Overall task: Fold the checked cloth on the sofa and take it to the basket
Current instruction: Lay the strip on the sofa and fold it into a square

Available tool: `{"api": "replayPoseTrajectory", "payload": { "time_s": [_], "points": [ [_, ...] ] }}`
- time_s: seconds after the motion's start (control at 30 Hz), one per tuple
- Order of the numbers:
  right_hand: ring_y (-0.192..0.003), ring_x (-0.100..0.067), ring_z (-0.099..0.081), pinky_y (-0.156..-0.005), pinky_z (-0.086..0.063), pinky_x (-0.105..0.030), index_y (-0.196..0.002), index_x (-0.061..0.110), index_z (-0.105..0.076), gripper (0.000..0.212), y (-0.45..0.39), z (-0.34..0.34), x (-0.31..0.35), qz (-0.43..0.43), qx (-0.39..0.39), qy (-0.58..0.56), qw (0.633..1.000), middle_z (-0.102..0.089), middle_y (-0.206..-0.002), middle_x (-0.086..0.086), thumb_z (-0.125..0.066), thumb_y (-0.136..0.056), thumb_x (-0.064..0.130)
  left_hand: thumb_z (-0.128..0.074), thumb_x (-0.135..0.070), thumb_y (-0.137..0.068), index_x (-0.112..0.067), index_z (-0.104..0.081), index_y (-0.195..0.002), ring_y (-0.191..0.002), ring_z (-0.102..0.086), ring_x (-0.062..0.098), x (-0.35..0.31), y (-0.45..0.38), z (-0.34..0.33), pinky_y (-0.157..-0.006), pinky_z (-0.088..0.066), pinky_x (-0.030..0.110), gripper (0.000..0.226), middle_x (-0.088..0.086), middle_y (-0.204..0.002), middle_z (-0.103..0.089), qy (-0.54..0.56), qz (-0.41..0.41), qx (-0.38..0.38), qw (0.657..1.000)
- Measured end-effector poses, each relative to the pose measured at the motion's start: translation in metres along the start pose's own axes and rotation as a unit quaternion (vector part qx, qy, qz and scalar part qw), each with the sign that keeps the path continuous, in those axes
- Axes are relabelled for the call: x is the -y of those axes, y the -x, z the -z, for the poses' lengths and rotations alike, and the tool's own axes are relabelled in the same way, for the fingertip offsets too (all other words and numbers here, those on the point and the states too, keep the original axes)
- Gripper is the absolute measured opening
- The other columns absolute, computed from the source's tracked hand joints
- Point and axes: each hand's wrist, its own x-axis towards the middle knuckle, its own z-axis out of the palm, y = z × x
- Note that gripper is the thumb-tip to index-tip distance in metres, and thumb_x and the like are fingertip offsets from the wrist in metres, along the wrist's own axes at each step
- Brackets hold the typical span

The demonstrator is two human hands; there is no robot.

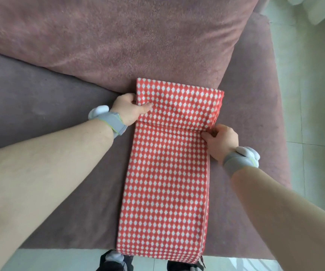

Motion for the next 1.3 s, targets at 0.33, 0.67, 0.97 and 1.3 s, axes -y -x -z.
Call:
{"api": "replayPoseTrajectory", "payload": {
  "time_s": [0.33,0.67,0.97,1.3],
  "points": [
    [-0.063,-0.013,-0.064,-0.055,-0.050,-0.028,-0.121,0.031,-0.051,0.047,0.023,0.021,0.018,-0.068,0.017,-0.280,0.957,-0.069,-0.081,0.001,-0.067,-0.077,0.029,-0.078,-0.040,-0.071,-0.032,-0.059,-0.112,-0.099,-0.055,0.009,-0.003,0.014,0.009,-0.087,-0.042,0.029,0.047,-0.008,-0.114,-0.058,-0.168,-0.047,-0.023,0.984],
    [-0.056,-0.024,-0.063,-0.060,-0.054,-0.032,-0.124,0.031,-0.050,0.071,0.020,0.029,0.037,-0.179,0.214,-0.527,0.803,-0.073,-0.090,-0.019,-0.020,-0.084,0.081,-0.047,-0.035,-0.093,-0.024,-0.056,-0.120,-0.060,-0.068,0.019,-0.012,0.040,0.013,-0.043,-0.036,0.023,0.030,0.004,-0.076,-0.073,-0.016,0.076,0.059,0.995],
    [-0.087,-0.025,-0.061,-0.087,-0.046,-0.044,-0.096,0.010,-0.058,0.047,0.050,0.031,0.012,-0.204,0.227,-0.495,0.813,-0.065,-0.101,-0.011,-0.053,-0.088,0.057,-0.051,-0.044,-0.093,-0.021,-0.059,-0.083,-0.062,-0.063,0.013,0.003,0.082,0.012,-0.058,-0.048,0.026,0.026,0.001,-0.076,-0.064,0.166,0.190,0.074,0.965],
    [-0.093,-0.023,-0.058,-0.078,-0.043,-0.028,-0.105,0.018,-0.058,0.028,0.078,-0.003,0.012,0.009,-0.025,-0.016,1.000,-0.058,-0.107,-0.001,-0.070,-0.081,0.025,-0.062,-0.021,-0.083,-0.021,-0.052,-0.092,-0.099,-0.048,0.026,0.038,0.104,-0.027,-0.089,-0.039,0.031,0.014,0.006,-0.112,-0.041,-0.263,-0.046,-0.137,0.954]
  ]
}}
